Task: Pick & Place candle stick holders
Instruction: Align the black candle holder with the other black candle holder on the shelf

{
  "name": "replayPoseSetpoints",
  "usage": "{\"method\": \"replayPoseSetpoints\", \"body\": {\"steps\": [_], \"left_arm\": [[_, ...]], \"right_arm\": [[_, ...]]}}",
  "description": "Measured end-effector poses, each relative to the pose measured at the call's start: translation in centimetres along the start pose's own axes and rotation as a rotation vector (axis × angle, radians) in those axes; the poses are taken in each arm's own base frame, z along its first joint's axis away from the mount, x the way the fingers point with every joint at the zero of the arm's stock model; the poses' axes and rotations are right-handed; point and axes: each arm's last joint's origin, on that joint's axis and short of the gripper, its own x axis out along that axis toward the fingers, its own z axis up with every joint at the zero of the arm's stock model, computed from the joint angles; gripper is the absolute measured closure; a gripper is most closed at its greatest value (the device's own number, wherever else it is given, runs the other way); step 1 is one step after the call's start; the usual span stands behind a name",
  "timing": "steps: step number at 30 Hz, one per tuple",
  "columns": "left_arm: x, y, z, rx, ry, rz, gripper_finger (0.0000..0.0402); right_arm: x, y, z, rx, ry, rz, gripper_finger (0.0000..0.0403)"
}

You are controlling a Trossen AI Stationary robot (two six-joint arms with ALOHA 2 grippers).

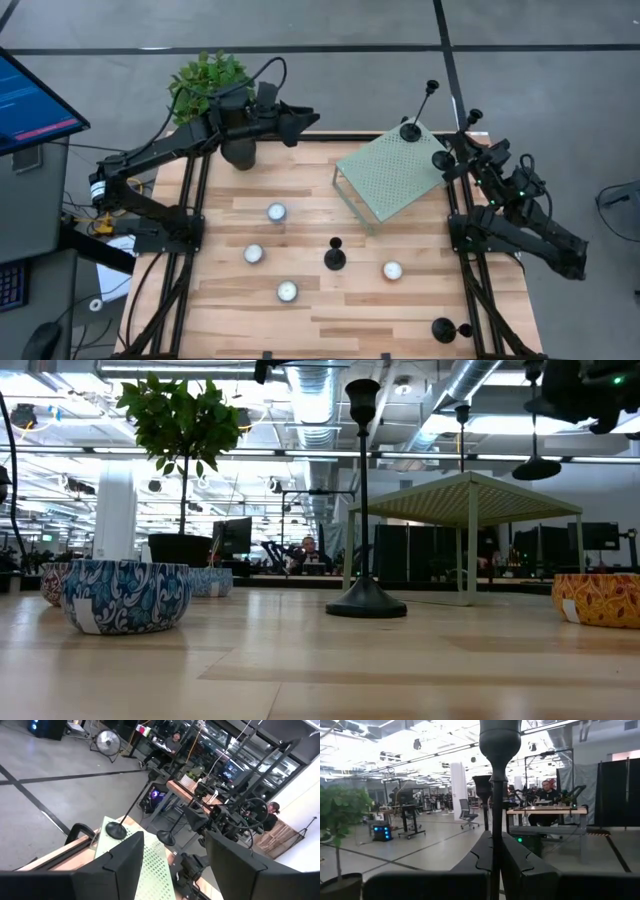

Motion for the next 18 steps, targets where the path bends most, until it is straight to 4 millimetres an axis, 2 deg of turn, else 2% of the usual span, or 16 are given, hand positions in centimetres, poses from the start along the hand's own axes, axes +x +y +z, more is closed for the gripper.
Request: {"method": "replayPoseSetpoints", "body": {"steps": [6,18], "left_arm": [[0.0,0.0,0.1,0.042,-0.009,-0.004,0.0189],[-0.5,-0.1,0.5,0.045,-0.028,-0.016,0.0189]], "right_arm": [[0.2,0.0,-0.9,-0.010,0.015,0.001,0.0401],[0.3,-0.2,-1.3,-0.034,0.044,0.011,0.0401]]}}
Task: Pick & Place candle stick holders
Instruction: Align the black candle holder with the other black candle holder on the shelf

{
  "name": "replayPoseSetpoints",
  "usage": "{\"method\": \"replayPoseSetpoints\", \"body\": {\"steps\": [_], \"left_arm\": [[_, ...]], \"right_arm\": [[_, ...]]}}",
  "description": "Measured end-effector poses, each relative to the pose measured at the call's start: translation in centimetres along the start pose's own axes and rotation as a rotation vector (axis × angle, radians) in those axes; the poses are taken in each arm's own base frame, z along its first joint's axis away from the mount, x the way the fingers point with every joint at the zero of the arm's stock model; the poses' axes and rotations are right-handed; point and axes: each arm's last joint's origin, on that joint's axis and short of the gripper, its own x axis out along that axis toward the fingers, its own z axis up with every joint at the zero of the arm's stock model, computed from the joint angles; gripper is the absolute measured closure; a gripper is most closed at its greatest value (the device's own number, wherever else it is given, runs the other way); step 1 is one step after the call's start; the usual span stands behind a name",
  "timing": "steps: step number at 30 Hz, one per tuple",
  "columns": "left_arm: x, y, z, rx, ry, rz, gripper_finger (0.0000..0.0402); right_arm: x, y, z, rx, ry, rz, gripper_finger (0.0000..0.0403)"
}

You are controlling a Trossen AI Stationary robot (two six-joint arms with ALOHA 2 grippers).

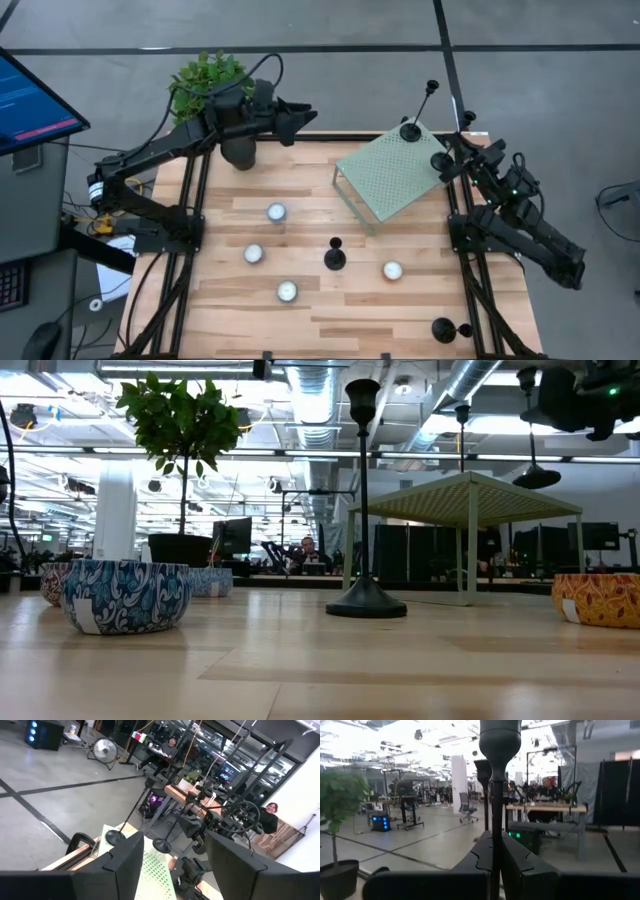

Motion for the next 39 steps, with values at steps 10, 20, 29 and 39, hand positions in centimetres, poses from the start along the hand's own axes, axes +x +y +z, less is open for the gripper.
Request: {"method": "replayPoseSetpoints", "body": {"steps": [10,20,29,39], "left_arm": [[-0.3,0.7,0.6,-0.018,-0.024,0.027,0.0189],[-0.4,1.3,0.9,-0.015,0.005,-0.024,0.0189],[-0.5,1.8,1.2,-0.018,0.013,-0.036,0.0189],[-0.6,2.2,1.4,-0.053,0.005,-0.019,0.0189]], "right_arm": [[0.2,-0.3,-0.2,-0.001,0.008,0.037,0.0401],[0.3,-0.7,-0.1,0.022,-0.001,0.106,0.0401],[0.4,-1.3,-0.3,-0.049,0.008,0.112,0.0401],[1.1,-2.2,-3.3,0.030,-0.045,0.118,0.0401]]}}
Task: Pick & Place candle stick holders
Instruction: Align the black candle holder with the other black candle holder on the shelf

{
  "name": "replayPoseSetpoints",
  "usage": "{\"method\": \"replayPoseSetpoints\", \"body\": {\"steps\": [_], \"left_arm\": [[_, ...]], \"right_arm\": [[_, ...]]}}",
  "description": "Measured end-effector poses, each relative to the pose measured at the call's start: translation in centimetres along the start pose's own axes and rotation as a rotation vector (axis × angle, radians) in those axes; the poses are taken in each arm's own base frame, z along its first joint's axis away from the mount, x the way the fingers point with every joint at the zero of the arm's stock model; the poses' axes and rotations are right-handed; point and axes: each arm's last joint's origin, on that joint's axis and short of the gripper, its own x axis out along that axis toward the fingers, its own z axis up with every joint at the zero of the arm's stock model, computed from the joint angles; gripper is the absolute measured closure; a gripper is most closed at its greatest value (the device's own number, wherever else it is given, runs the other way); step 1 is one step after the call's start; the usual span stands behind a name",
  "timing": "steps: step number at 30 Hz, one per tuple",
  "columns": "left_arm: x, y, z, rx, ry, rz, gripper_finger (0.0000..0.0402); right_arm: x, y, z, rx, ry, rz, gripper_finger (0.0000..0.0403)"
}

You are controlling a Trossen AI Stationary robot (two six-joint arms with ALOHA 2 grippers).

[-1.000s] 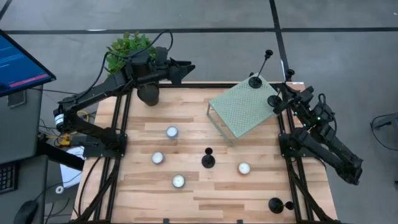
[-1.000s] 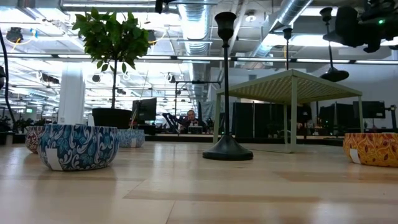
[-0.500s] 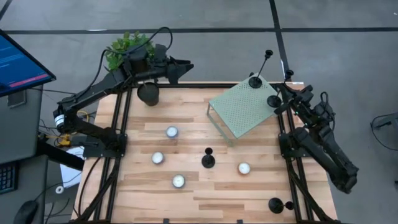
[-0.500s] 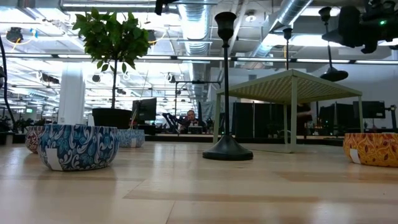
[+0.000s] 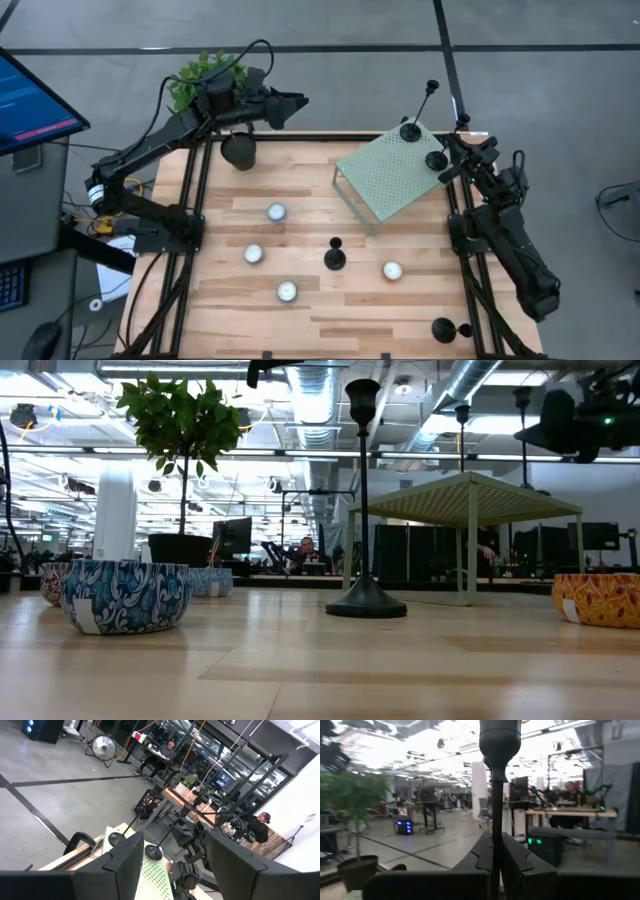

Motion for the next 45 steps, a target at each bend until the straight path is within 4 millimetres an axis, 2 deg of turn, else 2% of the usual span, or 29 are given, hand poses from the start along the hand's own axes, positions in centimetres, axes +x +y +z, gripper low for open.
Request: {"method": "replayPoseSetpoints", "body": {"steps": [16,45], "left_arm": [[0.1,0.0,0.0,0.051,0.000,0.004,0.0189],[0.1,0.1,0.0,0.054,-0.017,0.021,0.0189]], "right_arm": [[-0.4,-1.0,0.2,-0.064,0.012,0.013,0.0401],[-0.4,-1.1,-0.1,-0.082,0.043,0.020,0.0401]]}}
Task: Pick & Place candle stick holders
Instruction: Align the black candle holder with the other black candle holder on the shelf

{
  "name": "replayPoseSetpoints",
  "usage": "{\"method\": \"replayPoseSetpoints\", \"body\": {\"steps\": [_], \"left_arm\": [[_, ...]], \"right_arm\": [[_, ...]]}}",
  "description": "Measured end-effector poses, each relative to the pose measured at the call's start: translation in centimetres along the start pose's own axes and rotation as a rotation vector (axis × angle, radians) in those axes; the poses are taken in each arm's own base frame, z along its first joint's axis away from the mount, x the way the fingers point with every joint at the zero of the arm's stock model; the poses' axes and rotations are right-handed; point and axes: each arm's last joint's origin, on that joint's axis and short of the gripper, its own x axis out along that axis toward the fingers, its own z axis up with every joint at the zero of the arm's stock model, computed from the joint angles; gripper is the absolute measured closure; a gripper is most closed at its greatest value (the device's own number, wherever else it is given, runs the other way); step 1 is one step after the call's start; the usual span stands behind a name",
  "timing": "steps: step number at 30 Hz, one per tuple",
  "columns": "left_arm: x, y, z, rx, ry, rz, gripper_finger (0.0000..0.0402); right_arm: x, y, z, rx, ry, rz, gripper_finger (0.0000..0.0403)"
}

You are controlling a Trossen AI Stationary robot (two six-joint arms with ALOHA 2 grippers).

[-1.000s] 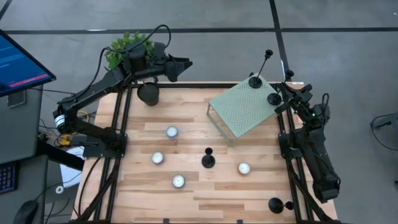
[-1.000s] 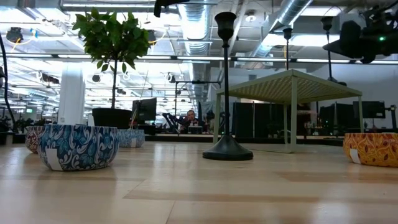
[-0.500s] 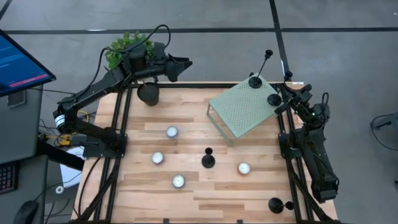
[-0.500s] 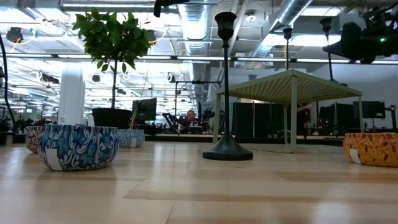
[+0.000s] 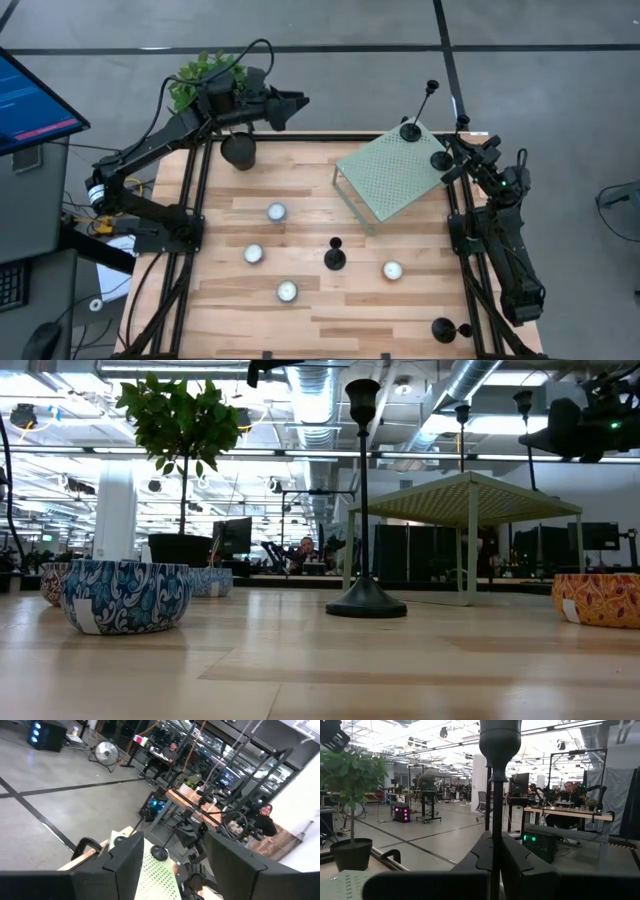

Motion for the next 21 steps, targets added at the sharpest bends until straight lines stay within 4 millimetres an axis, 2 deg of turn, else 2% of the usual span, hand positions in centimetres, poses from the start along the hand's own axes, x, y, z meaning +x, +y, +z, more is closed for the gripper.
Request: {"method": "replayPoseSetpoints", "body": {"steps": [7,14,21], "left_arm": [[0.0,0.0,0.1,0.006,-0.014,0.000,0.0189],[0.0,-0.1,0.1,0.004,-0.017,-0.002,0.0189],[0.0,-0.1,0.2,-0.003,-0.021,-0.005,0.0189]], "right_arm": [[0.0,0.1,0.3,-0.005,-0.030,0.008,0.0401],[0.1,0.0,-1.6,0.061,-0.074,0.050,0.0401],[0.1,0.0,-1.6,0.061,-0.084,0.066,0.0401]]}}
